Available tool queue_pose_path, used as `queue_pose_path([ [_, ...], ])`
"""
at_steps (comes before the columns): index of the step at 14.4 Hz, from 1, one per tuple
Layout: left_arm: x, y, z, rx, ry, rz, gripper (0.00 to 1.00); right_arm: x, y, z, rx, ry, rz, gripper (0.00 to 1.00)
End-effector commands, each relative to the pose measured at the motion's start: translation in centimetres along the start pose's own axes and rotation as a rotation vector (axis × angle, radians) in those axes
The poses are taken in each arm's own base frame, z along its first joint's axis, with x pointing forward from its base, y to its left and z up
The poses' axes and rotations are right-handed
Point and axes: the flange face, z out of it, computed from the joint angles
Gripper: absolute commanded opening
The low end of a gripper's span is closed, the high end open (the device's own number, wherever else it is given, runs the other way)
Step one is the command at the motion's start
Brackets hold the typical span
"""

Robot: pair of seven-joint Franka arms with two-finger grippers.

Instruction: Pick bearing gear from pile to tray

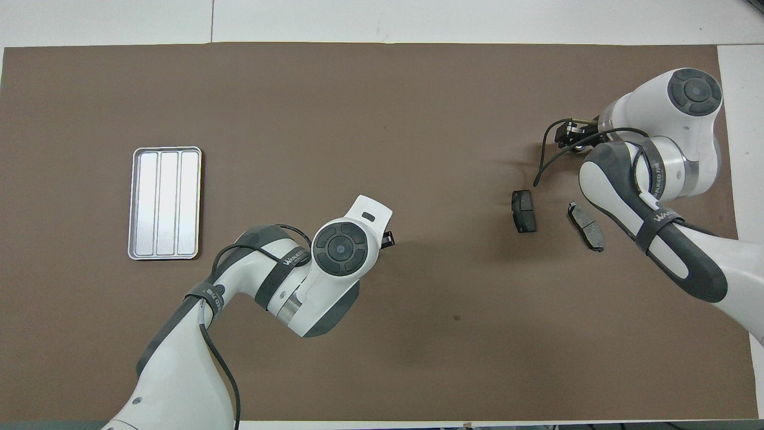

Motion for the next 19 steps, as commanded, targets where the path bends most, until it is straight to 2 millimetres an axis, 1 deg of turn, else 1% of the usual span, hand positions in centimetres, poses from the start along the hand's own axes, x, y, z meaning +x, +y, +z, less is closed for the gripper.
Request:
queue_pose_path([
  [1,0.1,-0.1,0.2,0.004,0.028,0.005,0.42,0.1,0.2,0.3,-0.005,0.013,0.007,0.66],
  [2,0.3,-0.3,0.2,0.006,0.028,0.0,0.13,0.1,0.2,0.3,-0.006,0.012,0.008,0.53],
  [3,0.4,-0.3,0.1,0.007,0.029,0.0,0.0,0.1,0.2,0.3,-0.007,0.009,0.006,0.38],
  [5,0.9,-0.5,0.0,0.01,0.033,-0.002,0.0,0.0,0.3,0.4,-0.01,0.003,0.006,0.06],
  [6,1.3,-0.6,-0.3,0.015,0.037,0.001,0.0,0.1,0.3,0.3,-0.01,0.003,0.004,0.0],
  [8,2.5,-0.8,-1.7,0.047,0.059,0.022,0.0,0.0,0.2,0.3,-0.012,0.002,0.001,0.0],
  [9,4.4,-2.6,-3.3,0.056,0.062,0.015,0.0,0.0,0.2,0.3,-0.013,0.003,0.0,0.0],
  [10,5.8,-4.2,-6.4,0.06,0.074,0.043,0.0,0.0,0.2,0.2,-0.016,-0.001,0.0,0.0],
  [11,7.3,-6.7,-8.9,0.084,0.067,0.066,0.0,0.1,0.2,0.0,-0.023,-0.01,-0.002,0.0],
  [12,8.6,-9.2,-10.9,0.099,0.052,0.09,0.0,0.1,0.1,-0.6,-0.034,-0.02,-0.006,0.0],
  [13,10.2,-12.2,-12.9,0.103,0.037,0.115,0.0,0.3,0.1,-1.8,-0.052,-0.036,-0.012,0.0],
  [14,11.5,-14.9,-14.1,0.089,0.009,0.144,0.0,0.6,0.2,-3.1,-0.071,-0.061,-0.032,0.0],
  [15,12.9,-17.8,-15.2,0.072,-0.012,0.183,0.0,0.6,0.3,-5.3,-0.088,-0.065,-0.059,0.0],
  [16,14.0,-21.0,-15.5,0.074,-0.039,0.219,0.0,0.1,0.2,-7.4,-0.105,-0.082,-0.082,0.0],
  [17,14.7,-23.7,-15.4,0.079,-0.061,0.267,0.0,-0.6,-0.7,-10.1,-0.112,-0.087,-0.098,0.0],
  [19,16.0,-29.3,-14.7,0.07,-0.085,0.328,0.0,-2.1,-3.6,-15.4,-0.12,-0.099,-0.132,0.0],
])
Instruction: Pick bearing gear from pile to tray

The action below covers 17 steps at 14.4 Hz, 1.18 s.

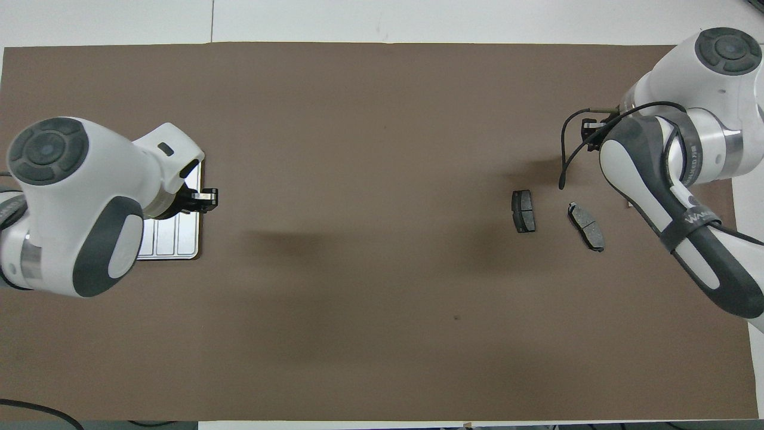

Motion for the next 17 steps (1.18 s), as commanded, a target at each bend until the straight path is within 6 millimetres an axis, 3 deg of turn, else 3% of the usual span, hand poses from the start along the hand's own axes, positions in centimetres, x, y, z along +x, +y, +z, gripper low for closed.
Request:
queue_pose_path([
  [1,-1.1,-6.1,1.4,-0.037,-0.031,0.084,0.0,-2.6,-3.4,-6.7,-0.017,-0.021,-0.051,0.0],
  [3,-1.5,-10.4,2.1,-0.065,-0.015,0.128,0.0,-4.9,-7.3,-10.4,0.002,-0.04,0.038,0.0],
  [5,-2.1,-12.8,3.7,-0.063,0.007,0.141,0.0,-8.5,-13.3,-12.9,0.014,-0.036,0.115,0.0],
  [10,-1.9,-13.1,6.3,-0.055,0.059,0.14,0.0,-16.7,-26.3,-14.6,0.09,-0.067,0.408,0.0],
  [12,-2.0,-12.7,7.5,-0.052,0.078,0.137,0.0,-19.2,-30.2,-13.0,0.118,-0.055,0.441,0.0],
  [14,-1.8,-12.2,8.4,-0.052,0.094,0.121,0.0,-21.4,-34.0,-10.2,0.18,-0.047,0.475,0.0],
  [17,-1.9,-11.3,9.7,-0.053,0.094,0.131,0.0,-21.5,-36.0,-5.8,0.259,-0.042,0.499,0.0],
])
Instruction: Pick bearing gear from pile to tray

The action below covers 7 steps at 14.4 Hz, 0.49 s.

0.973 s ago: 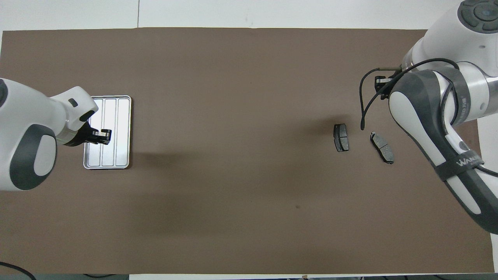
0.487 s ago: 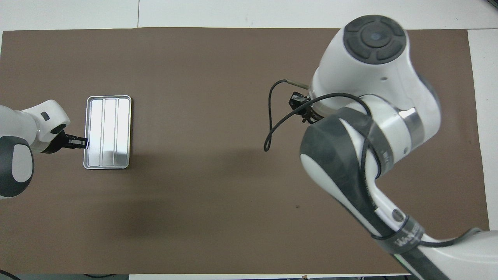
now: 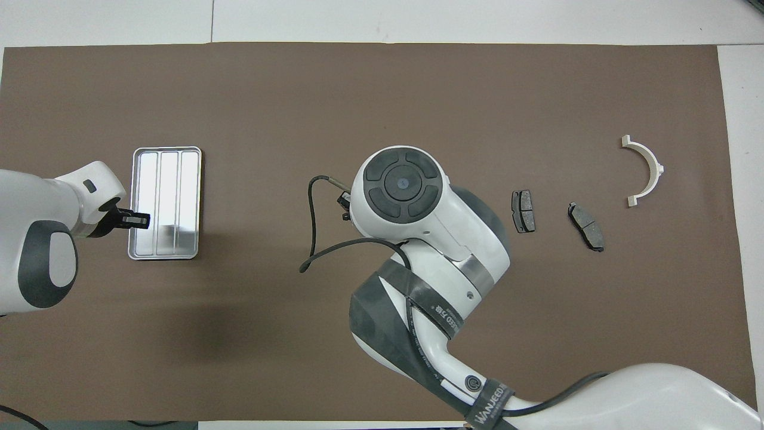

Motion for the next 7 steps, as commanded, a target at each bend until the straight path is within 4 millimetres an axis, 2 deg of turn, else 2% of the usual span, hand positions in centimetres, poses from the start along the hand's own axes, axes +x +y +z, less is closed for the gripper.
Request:
queue_pose_path([
  [1,-0.4,1.0,1.8,-0.008,0.027,-0.016,0.0,0.8,-0.1,2.8,0.046,-0.011,0.029,0.0],
  [3,-0.4,2.0,3.1,-0.01,0.03,-0.017,0.0,1.0,-0.2,5.1,0.024,0.013,0.017,0.0],
  [5,-0.2,3.3,3.9,-0.012,0.035,-0.026,0.0,-0.3,-1.2,9.1,0.018,0.057,0.009,0.0],
  [6,-0.3,3.6,4.6,-0.013,0.035,-0.03,0.0,-0.2,-1.5,11.4,0.01,0.081,0.01,0.0],
  [7,-0.6,3.7,4.9,-0.014,0.031,-0.027,0.0,0.0,-1.6,12.7,0.014,0.096,0.013,0.0],
])
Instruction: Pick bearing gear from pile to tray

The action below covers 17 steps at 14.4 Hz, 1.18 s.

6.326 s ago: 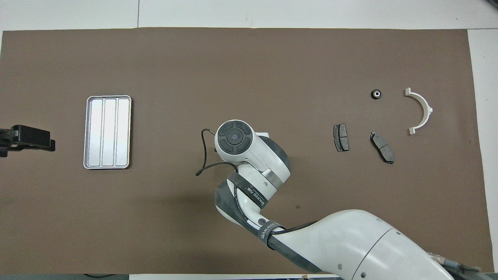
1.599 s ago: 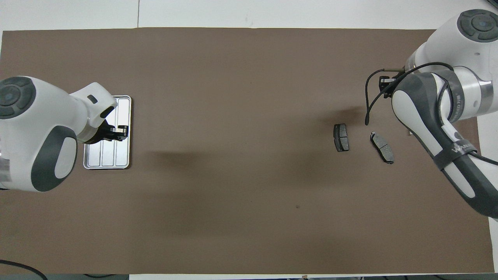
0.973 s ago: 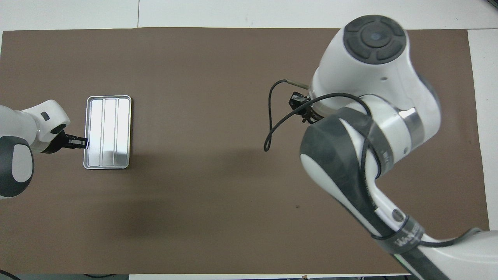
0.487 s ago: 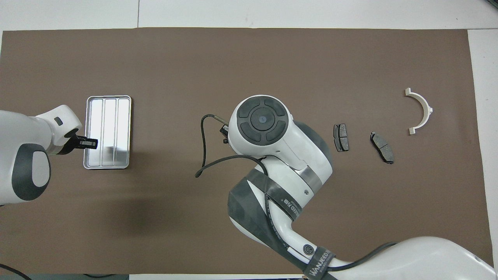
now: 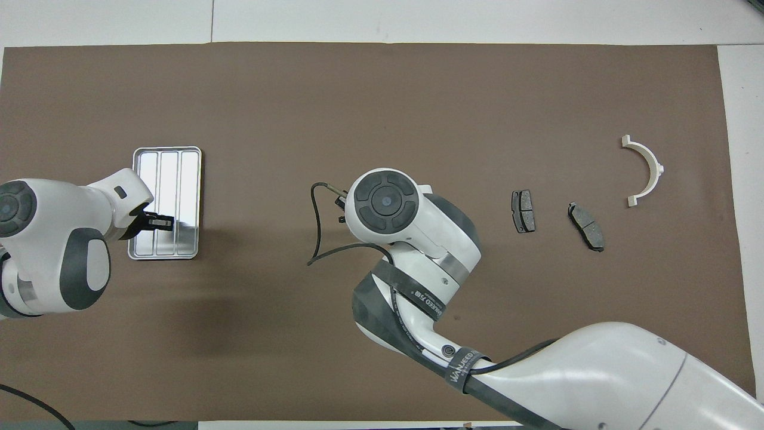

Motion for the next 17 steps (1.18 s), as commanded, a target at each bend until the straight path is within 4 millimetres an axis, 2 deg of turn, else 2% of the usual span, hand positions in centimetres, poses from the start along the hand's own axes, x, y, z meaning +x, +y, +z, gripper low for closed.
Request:
queue_pose_path([
  [1,-0.6,0.5,0.8,-0.008,0.006,-0.009,0.0,-0.1,-0.6,4.1,0.005,0.016,0.01,0.0],
  [2,-0.8,0.2,0.7,-0.008,0.003,-0.006,0.0,-0.4,-0.6,5.1,-0.008,0.017,-0.003,0.0],
  [4,-1.0,-0.6,0.5,-0.008,-0.006,0.027,0.0,0.3,0.0,6.5,-0.047,0.063,-0.028,0.0],
  [6,-1.4,-1.8,0.4,-0.008,-0.012,0.039,0.0,0.4,0.1,6.6,-0.059,0.065,-0.03,0.0],
  [9,-1.3,-1.9,0.4,-0.006,-0.003,0.034,0.0,0.5,0.1,6.6,-0.055,0.061,-0.02,0.02],
  [10,-1.3,-1.9,0.3,-0.005,-0.001,0.033,0.0,0.6,0.2,6.6,-0.061,0.062,-0.014,0.57],
  [11,-1.2,-1.7,0.4,-0.006,-0.003,0.033,0.0,0.7,0.3,6.5,-0.074,0.066,-0.01,1.0],
  [15,-1.3,-1.4,0.6,-0.007,-0.006,0.033,0.0,3.6,-0.4,3.4,-0.09,0.097,0.042,1.0],
  [17,-1.3,-1.3,0.7,-0.007,-0.006,0.033,0.0,5.5,-0.2,0.8,-0.076,0.119,0.064,1.0],
])
